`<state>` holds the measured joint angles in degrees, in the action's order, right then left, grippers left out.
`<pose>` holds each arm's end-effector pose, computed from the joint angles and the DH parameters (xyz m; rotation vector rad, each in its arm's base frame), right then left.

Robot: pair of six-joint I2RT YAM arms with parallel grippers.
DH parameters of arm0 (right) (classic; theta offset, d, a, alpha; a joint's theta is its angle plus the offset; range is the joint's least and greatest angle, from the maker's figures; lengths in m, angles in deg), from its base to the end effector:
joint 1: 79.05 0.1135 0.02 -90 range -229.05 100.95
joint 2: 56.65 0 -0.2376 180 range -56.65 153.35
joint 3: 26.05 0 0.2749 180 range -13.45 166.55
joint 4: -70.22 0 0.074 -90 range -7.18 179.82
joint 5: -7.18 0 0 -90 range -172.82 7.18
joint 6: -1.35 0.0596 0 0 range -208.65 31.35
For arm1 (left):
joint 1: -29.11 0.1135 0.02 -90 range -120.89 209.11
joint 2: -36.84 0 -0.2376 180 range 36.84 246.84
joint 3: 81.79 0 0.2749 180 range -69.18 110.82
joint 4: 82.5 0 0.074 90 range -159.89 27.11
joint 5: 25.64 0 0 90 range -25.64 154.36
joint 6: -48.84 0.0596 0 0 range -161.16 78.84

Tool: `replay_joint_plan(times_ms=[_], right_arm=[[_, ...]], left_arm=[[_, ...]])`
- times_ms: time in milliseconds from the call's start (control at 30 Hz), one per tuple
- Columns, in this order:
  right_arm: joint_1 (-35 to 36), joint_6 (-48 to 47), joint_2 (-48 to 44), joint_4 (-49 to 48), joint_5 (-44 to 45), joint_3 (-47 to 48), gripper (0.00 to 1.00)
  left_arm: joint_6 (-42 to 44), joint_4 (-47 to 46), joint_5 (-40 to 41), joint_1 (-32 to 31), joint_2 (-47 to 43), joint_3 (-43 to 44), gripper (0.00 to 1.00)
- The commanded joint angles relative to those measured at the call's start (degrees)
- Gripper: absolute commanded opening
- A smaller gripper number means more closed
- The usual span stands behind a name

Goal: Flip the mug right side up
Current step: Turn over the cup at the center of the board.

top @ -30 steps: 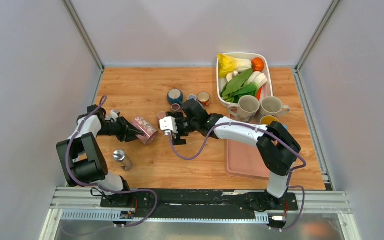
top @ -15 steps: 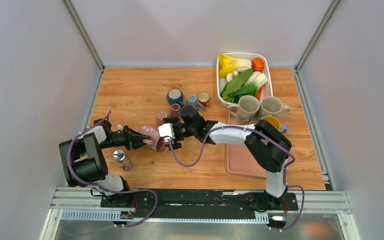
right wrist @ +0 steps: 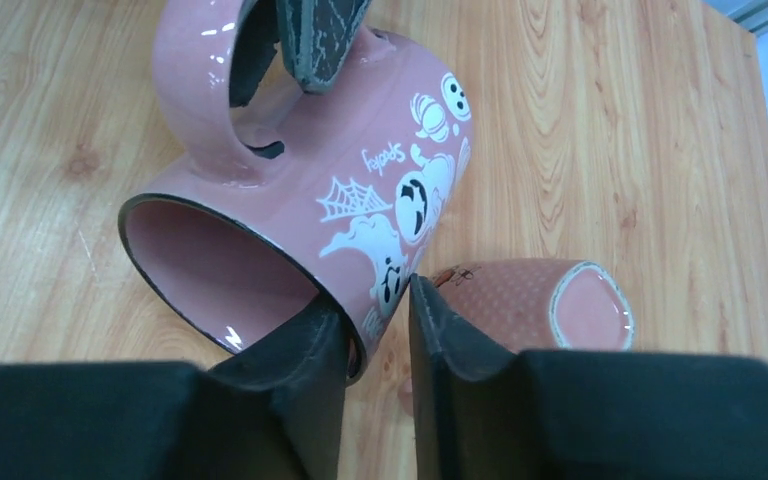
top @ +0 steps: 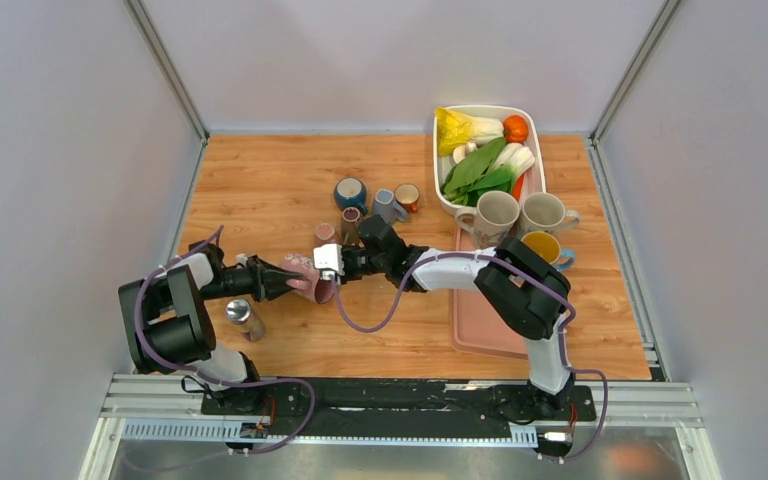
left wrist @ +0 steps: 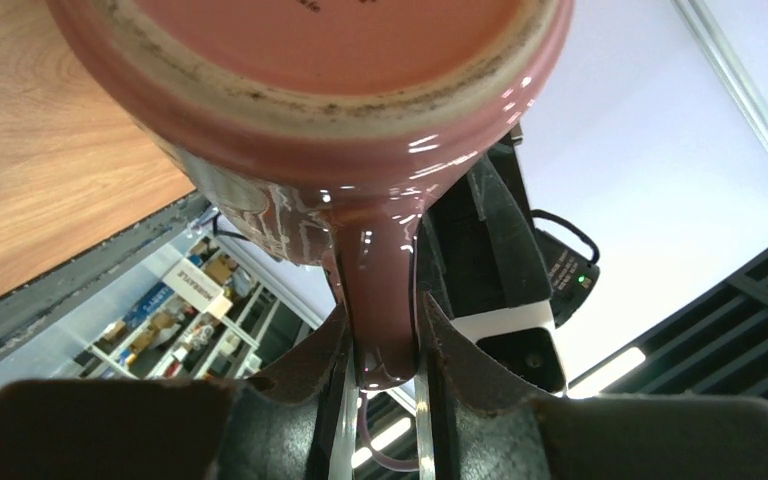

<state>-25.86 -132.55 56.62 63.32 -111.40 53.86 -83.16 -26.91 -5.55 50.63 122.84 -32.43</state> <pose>0.2507 0.3826 0.1243 -1.7076 1.0875 0.6080 0.2255 0.0288 0.0921 1.2899 -2.0217 1.6412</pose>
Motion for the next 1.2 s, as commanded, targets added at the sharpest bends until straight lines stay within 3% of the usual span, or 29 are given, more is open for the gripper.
replay_joint_plan(times_ms=[0,67,133,233,267,367,467,667,800,1000,1167], right_arm=[[0.38,4.12,0.32,-4.67,0.98,0.63,0.21],[0.35,4.38,-0.18,-4.51,1.53,0.59,0.1],[0.26,4.04,-1.17,-3.81,2.36,0.47,0.0],[-0.61,1.88,-3.34,0.62,2.75,0.33,0.0],[-0.99,0.13,-4.32,2.38,2.78,-0.03,0.0],[-2.43,-3.97,-8.24,8.07,3.48,-1.63,0.0],[-4.87,-6.46,-13.17,16.28,3.7,-2.18,0.0],[-9.96,-12.69,-19.62,38.58,2.0,0.52,0.0],[-11.12,-18.43,-19.98,55.62,2.62,5.21,0.0],[-11.96,-18.79,-14.17,72.88,7.71,15.23,0.04],[-11.97,-15.54,-9.41,75.66,7.48,22.9,0.15]], left_arm=[[-2.0,0.94,-5.86,0.37,-1.71,0.42,0.12],[-2.72,-1.76,-6.36,0.36,-2.02,0.82,0.47],[-1.62,-3.77,-5.85,0.37,-2.55,1.94,0.64],[7.73,0.33,1.31,0.33,-4.08,7.79,0.69],[16.09,5.22,3.88,0.29,-4.26,12.15,0.73],[28.13,10.67,12.11,0.23,-4.1,18.72,0.75],[34.51,14.21,14.74,0.15,-2.67,24.01,0.75],[47.12,13.32,22.73,-3.0,-4.55,28.4,0.75],[54.79,10.36,25.79,-7.41,-8.22,27.72,0.74],[66.42,6.03,25.21,-14.4,-14.64,24.15,0.74],[75.56,-0.53,22.03,-18.65,-25.0,18.34,0.77]])
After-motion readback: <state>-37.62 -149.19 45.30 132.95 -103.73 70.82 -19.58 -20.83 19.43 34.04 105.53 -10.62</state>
